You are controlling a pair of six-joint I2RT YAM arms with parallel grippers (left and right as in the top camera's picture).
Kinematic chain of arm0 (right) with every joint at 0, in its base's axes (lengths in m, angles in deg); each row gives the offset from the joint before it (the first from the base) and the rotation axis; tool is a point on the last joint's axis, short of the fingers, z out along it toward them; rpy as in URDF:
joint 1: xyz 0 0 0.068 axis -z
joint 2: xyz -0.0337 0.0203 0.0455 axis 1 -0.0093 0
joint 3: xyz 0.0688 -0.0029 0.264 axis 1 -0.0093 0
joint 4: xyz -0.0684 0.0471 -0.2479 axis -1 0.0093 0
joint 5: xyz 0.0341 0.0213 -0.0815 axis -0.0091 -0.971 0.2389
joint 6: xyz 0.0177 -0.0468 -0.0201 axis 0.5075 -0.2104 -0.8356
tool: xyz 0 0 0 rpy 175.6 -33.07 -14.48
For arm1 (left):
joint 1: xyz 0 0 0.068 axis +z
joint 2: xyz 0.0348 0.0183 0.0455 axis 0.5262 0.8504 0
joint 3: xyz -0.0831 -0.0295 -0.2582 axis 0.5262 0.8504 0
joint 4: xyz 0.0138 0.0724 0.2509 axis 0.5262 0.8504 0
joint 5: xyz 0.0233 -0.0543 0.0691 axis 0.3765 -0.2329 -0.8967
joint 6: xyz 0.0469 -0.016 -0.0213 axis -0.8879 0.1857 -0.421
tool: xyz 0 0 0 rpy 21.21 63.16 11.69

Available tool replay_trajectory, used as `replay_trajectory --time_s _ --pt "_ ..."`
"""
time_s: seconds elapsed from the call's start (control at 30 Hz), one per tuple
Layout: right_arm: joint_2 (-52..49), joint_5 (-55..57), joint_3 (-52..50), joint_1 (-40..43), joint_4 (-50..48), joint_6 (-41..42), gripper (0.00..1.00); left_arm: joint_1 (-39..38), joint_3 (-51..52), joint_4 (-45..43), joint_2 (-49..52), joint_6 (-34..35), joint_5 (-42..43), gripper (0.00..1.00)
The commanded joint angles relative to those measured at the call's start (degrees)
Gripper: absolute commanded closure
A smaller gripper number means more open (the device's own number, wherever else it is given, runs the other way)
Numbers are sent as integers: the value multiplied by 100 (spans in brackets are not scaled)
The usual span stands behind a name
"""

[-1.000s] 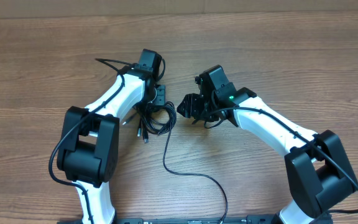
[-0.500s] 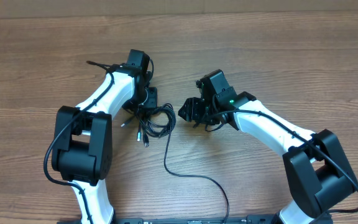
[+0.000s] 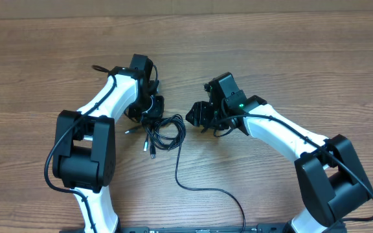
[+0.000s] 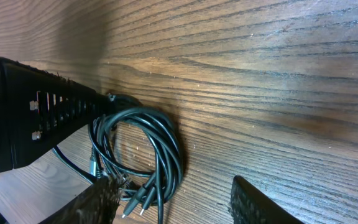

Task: Untangle cables

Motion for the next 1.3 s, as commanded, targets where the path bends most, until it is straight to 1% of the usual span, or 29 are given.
replay_trajectory --time_s 0.0,0.17,0.3,0.43,0.5,0.53,0.63,0.67,0.7,0.73,0.77,0.8,0.87,0.93,1.0,1.1,1.17,1.23,1.27 --pt "-4 57 -35 -22 -24 24 44 9 9 107 39 -22 155 74" --pt "-4 55 -96 -22 63 284 44 2 11 330 39 66 155 77" --pt "-4 44 -271 -22 -59 348 44 -9 74 310 39 70 155 75" --pt "-4 31 -356 -22 -120 518 44 -13 162 267 39 188 155 76" --pt "-4 31 -356 -22 -125 518 44 -13 168 238 39 363 155 92" --pt "-4 31 -356 -22 -125 518 44 -13 168 223 39 435 162 96" --pt "-4 31 -356 -22 -136 516 44 -11 96 151 39 468 391 96" --pt "-4 31 -356 -22 -140 516 44 4 13 173 39 428 474 96" --pt "-4 26 -356 -22 -138 518 46 31 -120 227 28 402 542 96" --pt "-4 -26 -356 -22 -138 518 54 55 -280 289 2 402 597 96" --pt "-4 -114 -356 -22 -142 516 57 74 -428 354 -26 404 645 96" --pt "-4 -190 -356 -22 -144 514 59 83 -588 422 -66 389 693 96" --pt "-4 -203 -356 -22 -149 509 59 83 -918 557 -188 151 857 96" --pt "-4 -205 -356 -20 -195 485 58 74 -1200 673 -374 -229 1047 96" --pt "-2 -271 -354 4 -238 490 58 35 -1370 710 -568 -385 1067 96" --pt "-2 -850 -348 166 -422 492 55 7 -1469 614 -885 -527 1062 96" --pt "-2 -1508 -343 372 -629 496 51 -11 -1475 531 -1040 -542 1043 96" --pt "-2 -2131 -343 592 -822 566 48 -20 -1475 588 -1093 -380 1016 96" --pt "-2 -2450 -343 748 -881 704 45 -20 -1473 737 -1086 -192 894 96"
